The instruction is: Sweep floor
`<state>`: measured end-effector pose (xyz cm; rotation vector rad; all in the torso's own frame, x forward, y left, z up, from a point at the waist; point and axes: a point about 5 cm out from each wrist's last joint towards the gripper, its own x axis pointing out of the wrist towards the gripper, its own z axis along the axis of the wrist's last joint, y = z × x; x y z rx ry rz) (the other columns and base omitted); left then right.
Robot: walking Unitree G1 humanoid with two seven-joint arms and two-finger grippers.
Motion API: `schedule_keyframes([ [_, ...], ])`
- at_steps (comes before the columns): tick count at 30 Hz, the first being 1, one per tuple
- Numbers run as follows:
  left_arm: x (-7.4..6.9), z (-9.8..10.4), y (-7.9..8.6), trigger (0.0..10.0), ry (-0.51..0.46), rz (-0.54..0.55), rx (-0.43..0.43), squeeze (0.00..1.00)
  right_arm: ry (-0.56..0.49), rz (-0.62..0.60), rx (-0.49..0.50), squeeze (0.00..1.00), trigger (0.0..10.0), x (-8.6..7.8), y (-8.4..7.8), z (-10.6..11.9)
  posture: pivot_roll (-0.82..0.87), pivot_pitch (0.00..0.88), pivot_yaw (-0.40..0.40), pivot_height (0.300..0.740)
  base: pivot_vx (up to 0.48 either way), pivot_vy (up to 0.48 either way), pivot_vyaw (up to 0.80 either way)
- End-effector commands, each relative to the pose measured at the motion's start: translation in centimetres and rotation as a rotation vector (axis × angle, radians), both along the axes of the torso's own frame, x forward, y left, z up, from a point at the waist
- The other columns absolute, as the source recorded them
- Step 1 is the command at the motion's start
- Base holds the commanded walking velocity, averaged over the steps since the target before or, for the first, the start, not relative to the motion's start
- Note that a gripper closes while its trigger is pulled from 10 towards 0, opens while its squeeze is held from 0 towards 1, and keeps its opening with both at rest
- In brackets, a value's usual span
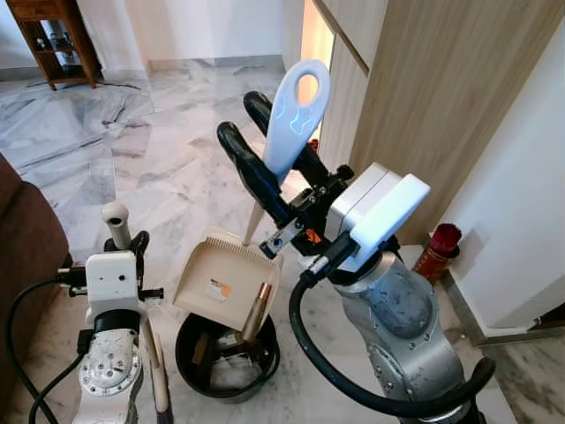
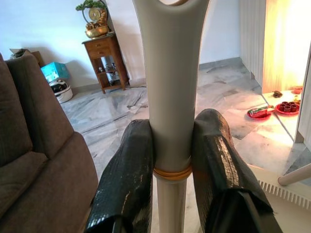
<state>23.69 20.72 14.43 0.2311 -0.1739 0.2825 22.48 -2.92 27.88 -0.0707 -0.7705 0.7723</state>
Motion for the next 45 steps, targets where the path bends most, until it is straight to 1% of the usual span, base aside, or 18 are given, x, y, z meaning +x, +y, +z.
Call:
schedule_keyframes([
  [1, 0.2, 0.8, 0.1, 10.0, -0.044, -0.003, 0.022, 0.0, -0.091, 0.01, 0.039, 0.0, 10.0, -1.2, -0.4, 1.6, 0.0, 0.081, 0.014, 0.74, 0.0, 0.0, 0.0],
  [5, 0.2, 0.8, 0.1, 10.0, -0.044, -0.003, 0.021, 0.0, -0.077, -0.024, 0.035, 0.0, 10.0, -0.7, -0.5, 1.4, 0.0, 0.081, 0.01, 0.74, 0.0, 0.0, 0.0],
  [7, 0.2, 0.7, 0.0, 10.0, -0.042, -0.004, 0.02, 0.0, -0.058, -0.082, 0.028, 0.0, 10.0, -0.1, -0.8, 1.1, 0.0, 0.083, 0.01, 0.74, 0.0, 0.0, 0.0],
  [14, 0.2, 0.6, -0.2, 10.0, -0.042, -0.009, 0.017, 0.0, -0.024, -0.139, 0.041, 0.0, 10.0, 0.9, -1.5, 0.6, 0.0, 0.082, 0.007, 0.74, 0.0, 0.0, 0.0],
  [17, 0.2, 0.6, -0.3, 10.0, -0.044, -0.014, 0.024, 0.0, -0.003, -0.199, 0.041, 0.0, 10.0, 1.7, -1.9, 0.4, 0.0, 0.081, 0.006, 0.74, 0.0, 0.0, 0.0],
  [19, 0.3, 0.6, -0.4, 10.0, -0.046, -0.018, 0.022, 0.0, 0.019, -0.338, -0.026, 0.0, 10.0, 3.2, -2.8, -0.4, 0.0, 0.079, 0.006, 0.74, 0.0, 0.0, 0.0],
  [21, 0.3, 0.6, -0.5, 10.0, -0.045, -0.022, 0.018, 0.0, 0.05, -0.43, -0.033, 0.0, 10.0, 4.4, -4.2, -0.9, -0.01, 0.08, 0.008, 0.74, 0.0, 0.0, 0.0],
  [24, 0.4, 0.5, -0.8, 10.0, -0.041, -0.039, 0.011, 0.0, 0.09, -0.5, -0.039, 0.0, 10.0, 5.5, -5.7, -1.7, -0.02, 0.079, 0.009, 0.74, 0.0, 0.0, 0.0],
  [25, 0.5, 0.5, -0.9, 10.0, -0.04, -0.045, 0.009, 0.0, 0.106, -0.567, -0.068, 0.0, 10.0, 6.2, -6.7, -2.4, -0.02, 0.081, 0.009, 0.74, 0.0, 0.0, 0.0],
  [27, 0.5, 0.5, -1.0, 10.0, -0.042, -0.046, 0.008, 0.0, 0.147, -0.65, -0.091, 0.0, 10.0, 7.2, -8.3, -3.2, -0.02, 0.079, 0.008, 0.74, 0.0, 0.0, 0.0],
  [31, 0.5, 0.5, -1.1, 10.0, -0.043, -0.05, 0.003, 0.0, 0.205, -0.742, -0.053, 0.0, 10.0, 8.2, -10.6, -3.5, -0.02, 0.08, 0.006, 0.74, 0.0, 0.0, 0.0],
  [33, 0.6, 0.4, -1.1, 10.0, -0.037, -0.06, 0.001, 0.0, 0.234, -0.757, -0.051, 0.0, 10.0, 8.4, -11.2, -3.9, -0.02, 0.081, 0.007, 0.74, 0.0, 0.0, 0.0],
  [36, 0.6, 0.4, -1.2, 10.0, -0.036, -0.067, -0.004, 0.0, 0.247, -0.774, -0.082, 0.0, 10.0, 8.5, -11.5, -4.5, -0.02, 0.081, 0.009, 0.74, 0.0, 0.0, 0.0],
  [37, 0.6, 0.3, -1.4, 10.0, -0.031, -0.088, -0.007, 0.0, 0.279, -0.847, -0.141, 0.0, 10.0, 9.0, -12.3, -5.5, -0.02, 0.082, 0.01, 0.74, 0.0, 0.0, 0.0],
  [38, 0.6, 0.3, -1.4, 10.0, -0.031, -0.088, -0.007, 0.0, 0.279, -0.847, -0.141, 0.0, 10.0, 9.0, -12.3, -5.5, -0.02, 0.082, 0.01, 0.74, 0.0, 0.0, 0.0],
  [39, 0.6, 0.3, -1.5, 10.0, -0.03, -0.097, -0.008, 0.0, 0.305, -0.889, -0.139, 0.0, 10.0, 9.2, -12.9, -6.0, -0.02, 0.082, 0.011, 0.74, 0.0, 0.0, 0.0],
  [40, 0.7, 0.2, -1.6, 10.0, -0.027, -0.109, -0.014, 0.0, 0.347, -0.921, -0.096, 0.0, 10.0, 9.5, -13.5, -6.4, -0.02, 0.082, 0.011, 0.74, 0.0, 0.0, 0.0],
  [45, 0.7, 0.2, -1.7, 10.0, -0.027, -0.118, -0.038, 0.0, 0.493, -0.948, 0.02, 0.0, 10.0, 10.3, -14.4, -7.9, -0.02, 0.08, 0.011, 0.74, 0.0, 0.0, 0.0],
])
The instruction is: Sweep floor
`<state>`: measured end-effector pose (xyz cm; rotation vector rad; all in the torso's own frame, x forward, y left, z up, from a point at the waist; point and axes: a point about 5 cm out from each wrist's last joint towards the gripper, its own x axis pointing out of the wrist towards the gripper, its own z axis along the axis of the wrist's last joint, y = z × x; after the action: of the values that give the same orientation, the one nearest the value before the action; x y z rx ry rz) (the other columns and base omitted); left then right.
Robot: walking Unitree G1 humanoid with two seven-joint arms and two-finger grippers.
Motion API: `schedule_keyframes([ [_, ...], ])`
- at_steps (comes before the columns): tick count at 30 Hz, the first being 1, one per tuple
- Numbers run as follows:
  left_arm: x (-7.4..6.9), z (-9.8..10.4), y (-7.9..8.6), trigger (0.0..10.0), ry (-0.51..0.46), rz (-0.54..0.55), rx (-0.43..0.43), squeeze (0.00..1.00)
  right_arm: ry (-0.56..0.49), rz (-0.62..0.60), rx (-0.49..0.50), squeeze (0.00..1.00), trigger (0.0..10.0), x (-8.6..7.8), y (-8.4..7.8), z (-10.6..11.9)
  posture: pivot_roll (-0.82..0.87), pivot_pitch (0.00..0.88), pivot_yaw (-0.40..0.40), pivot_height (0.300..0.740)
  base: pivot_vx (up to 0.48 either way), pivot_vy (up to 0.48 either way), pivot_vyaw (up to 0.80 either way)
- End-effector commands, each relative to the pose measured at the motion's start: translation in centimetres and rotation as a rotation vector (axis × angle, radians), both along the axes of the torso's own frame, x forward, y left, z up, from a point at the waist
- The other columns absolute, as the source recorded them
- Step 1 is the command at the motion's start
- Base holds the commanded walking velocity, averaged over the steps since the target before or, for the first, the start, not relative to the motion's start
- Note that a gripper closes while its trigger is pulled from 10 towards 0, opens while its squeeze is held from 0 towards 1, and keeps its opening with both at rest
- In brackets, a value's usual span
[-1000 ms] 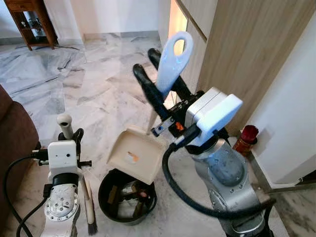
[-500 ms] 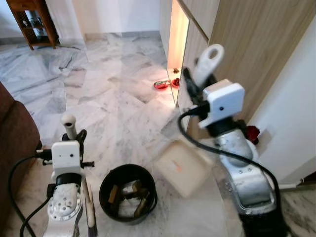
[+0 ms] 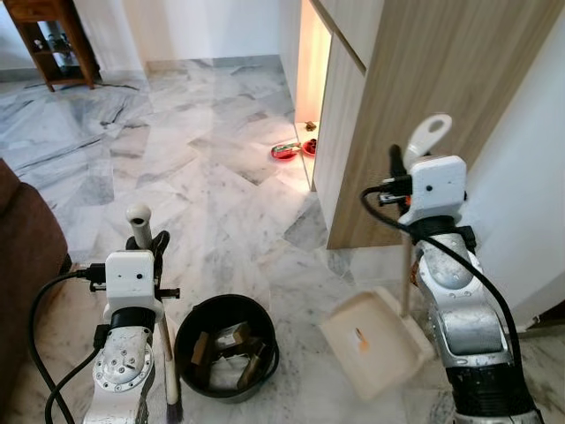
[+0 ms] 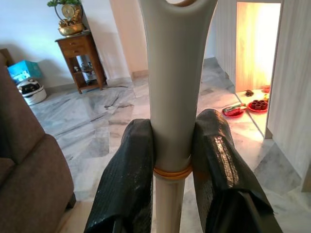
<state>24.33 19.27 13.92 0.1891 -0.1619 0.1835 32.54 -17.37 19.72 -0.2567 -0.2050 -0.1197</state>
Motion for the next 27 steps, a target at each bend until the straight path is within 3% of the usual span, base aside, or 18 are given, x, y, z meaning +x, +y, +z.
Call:
schedule_keyframes([
  [1, 0.1, 0.8, -0.2, 10.0, -0.048, -0.014, -0.002, 0.0, 0.017, -0.006, 0.094, 0.0, 10.0, 0.5, -0.3, -0.3, -0.02, 0.08, 0.01, 0.74, 0.0, 0.0, 0.0],
  [6, -0.1, 1.0, 0.1, 10.0, -0.06, 0.006, -0.021, 0.0, 0.057, -0.009, 0.128, 0.0, 10.0, 0.8, -1.0, -1.3, -0.01, 0.073, 0.008, 0.74, 0.0, 0.0, 0.0],
  [11, -0.5, 0.9, 0.5, 10.0, -0.056, 0.024, -0.037, 0.0, 0.03, -0.027, 0.148, 0.0, 10.0, 0.8, -1.9, -1.2, -0.01, 0.068, 0.008, 0.74, 0.0, 0.0, 0.0],
  [27, -1.0, 0.8, 1.0, 10.0, -0.049, 0.055, -0.061, 0.0, -0.008, 0.047, 0.2, 0.0, 10.0, 1.1, -0.8, -1.0, -0.02, 0.107, 0.017, 0.74, 0.0, 0.0, 0.0],
])
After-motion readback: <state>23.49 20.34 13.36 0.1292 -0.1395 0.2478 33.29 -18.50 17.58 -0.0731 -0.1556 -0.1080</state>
